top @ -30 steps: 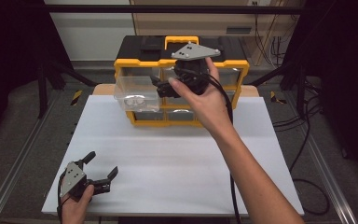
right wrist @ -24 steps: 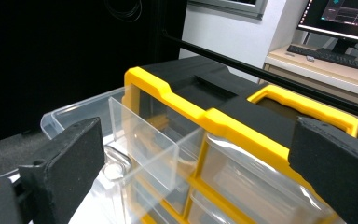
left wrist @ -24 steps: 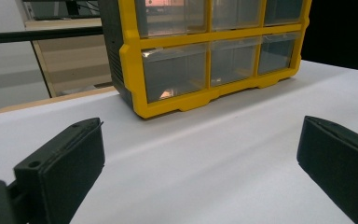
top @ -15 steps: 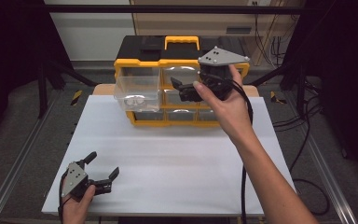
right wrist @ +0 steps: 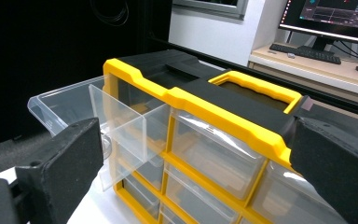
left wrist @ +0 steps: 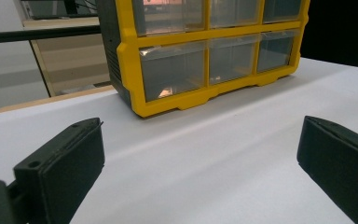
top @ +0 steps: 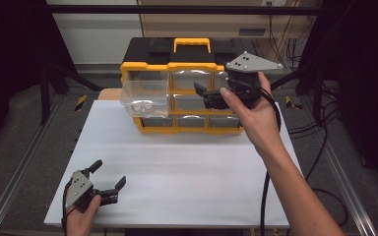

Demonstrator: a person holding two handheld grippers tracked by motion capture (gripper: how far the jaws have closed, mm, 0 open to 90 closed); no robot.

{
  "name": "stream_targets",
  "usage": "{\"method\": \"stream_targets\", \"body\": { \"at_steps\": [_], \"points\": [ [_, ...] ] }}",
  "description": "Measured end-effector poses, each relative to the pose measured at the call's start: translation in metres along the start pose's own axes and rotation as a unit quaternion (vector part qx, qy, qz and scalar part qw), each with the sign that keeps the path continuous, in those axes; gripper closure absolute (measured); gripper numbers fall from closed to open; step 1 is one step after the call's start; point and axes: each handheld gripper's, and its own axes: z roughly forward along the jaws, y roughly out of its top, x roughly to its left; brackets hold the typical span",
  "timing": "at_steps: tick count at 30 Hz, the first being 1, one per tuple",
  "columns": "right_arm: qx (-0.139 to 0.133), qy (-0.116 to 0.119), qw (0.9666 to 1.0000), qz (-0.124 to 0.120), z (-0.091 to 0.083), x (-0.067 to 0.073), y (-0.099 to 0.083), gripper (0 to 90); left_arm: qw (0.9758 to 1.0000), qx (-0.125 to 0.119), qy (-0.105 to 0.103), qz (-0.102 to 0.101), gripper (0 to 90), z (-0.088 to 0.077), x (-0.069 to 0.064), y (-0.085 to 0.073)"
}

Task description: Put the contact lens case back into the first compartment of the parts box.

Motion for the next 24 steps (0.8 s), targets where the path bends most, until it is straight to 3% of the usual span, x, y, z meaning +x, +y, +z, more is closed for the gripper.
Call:
{"method": "stream_targets", "body": {
  "at_steps": [12, 24],
  "points": [
    [-0.004, -0.006, 0.9998, 0.019, -0.014, -0.016, -0.012, 2.9, 1.0, -0.006, 0.005, 0.001, 0.4, -0.002, 0.0, 0.001],
    [-0.012, -0.031, 0.9983, 0.047, -0.037, -0.041, -0.035, 2.7, 1.0, -0.003, 0.004, -0.001, 0.4, -0.002, 0.001, 0.0]
  ]
}}
